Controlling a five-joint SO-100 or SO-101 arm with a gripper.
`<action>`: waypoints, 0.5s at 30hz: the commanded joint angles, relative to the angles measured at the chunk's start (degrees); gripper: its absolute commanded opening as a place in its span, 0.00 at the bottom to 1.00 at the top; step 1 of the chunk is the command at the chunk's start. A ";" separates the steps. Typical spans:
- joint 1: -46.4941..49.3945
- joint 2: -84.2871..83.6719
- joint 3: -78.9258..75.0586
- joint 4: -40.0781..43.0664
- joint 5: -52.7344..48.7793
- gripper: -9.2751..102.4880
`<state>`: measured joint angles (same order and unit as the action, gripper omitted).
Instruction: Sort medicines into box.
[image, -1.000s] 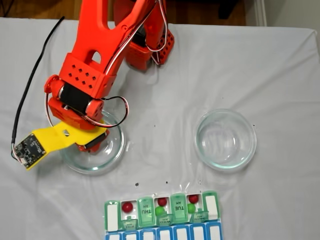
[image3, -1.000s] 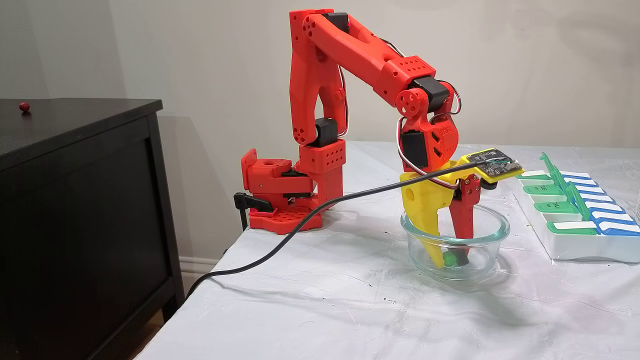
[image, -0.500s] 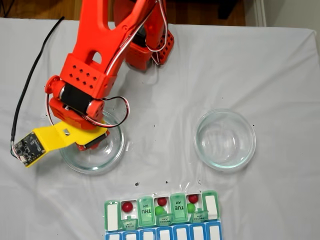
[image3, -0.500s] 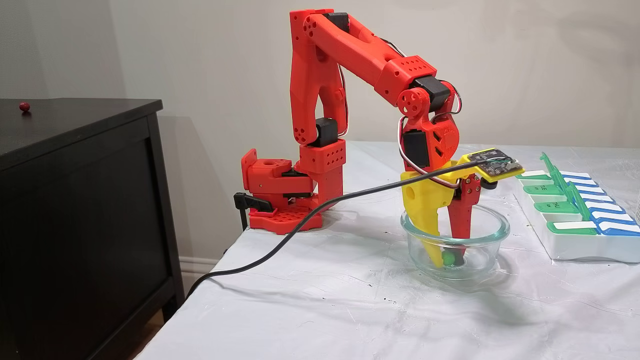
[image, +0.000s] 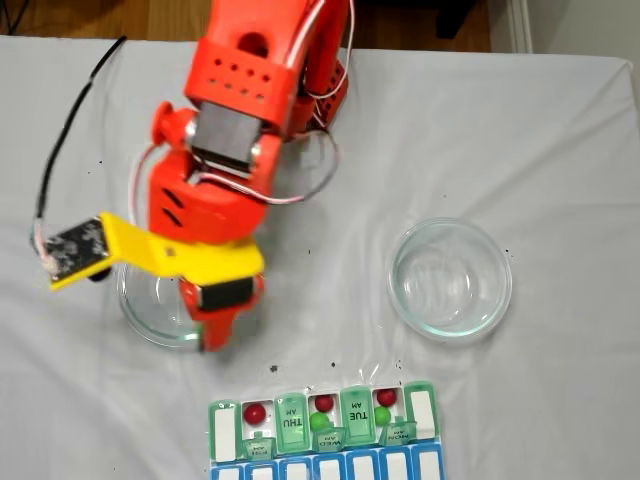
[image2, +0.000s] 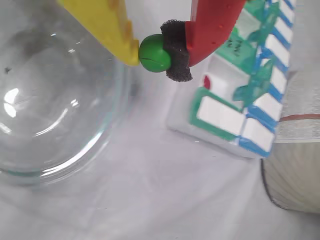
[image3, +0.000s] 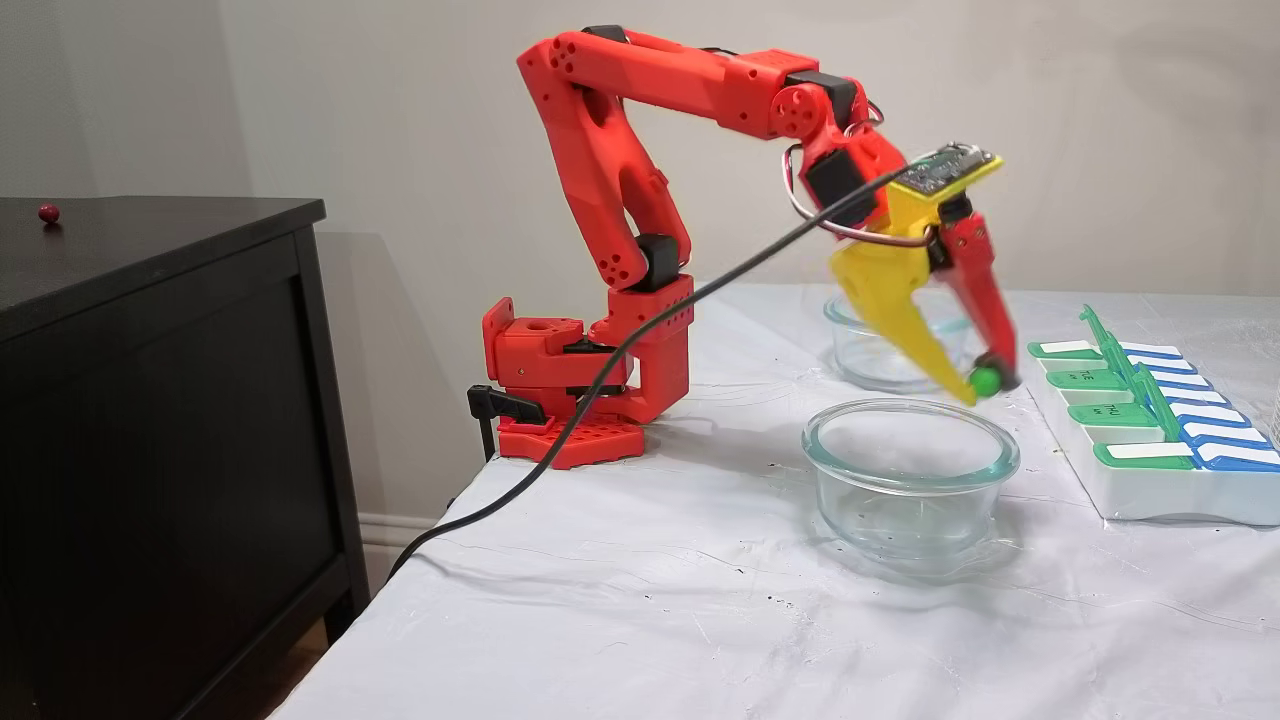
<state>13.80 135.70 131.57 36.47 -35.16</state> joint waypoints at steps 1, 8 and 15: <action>-4.66 -5.10 -7.47 -7.56 7.73 0.08; -7.91 -16.44 -14.15 -17.49 13.80 0.08; -8.00 -23.82 -18.28 -20.92 13.45 0.08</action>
<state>6.33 112.94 120.59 18.54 -21.45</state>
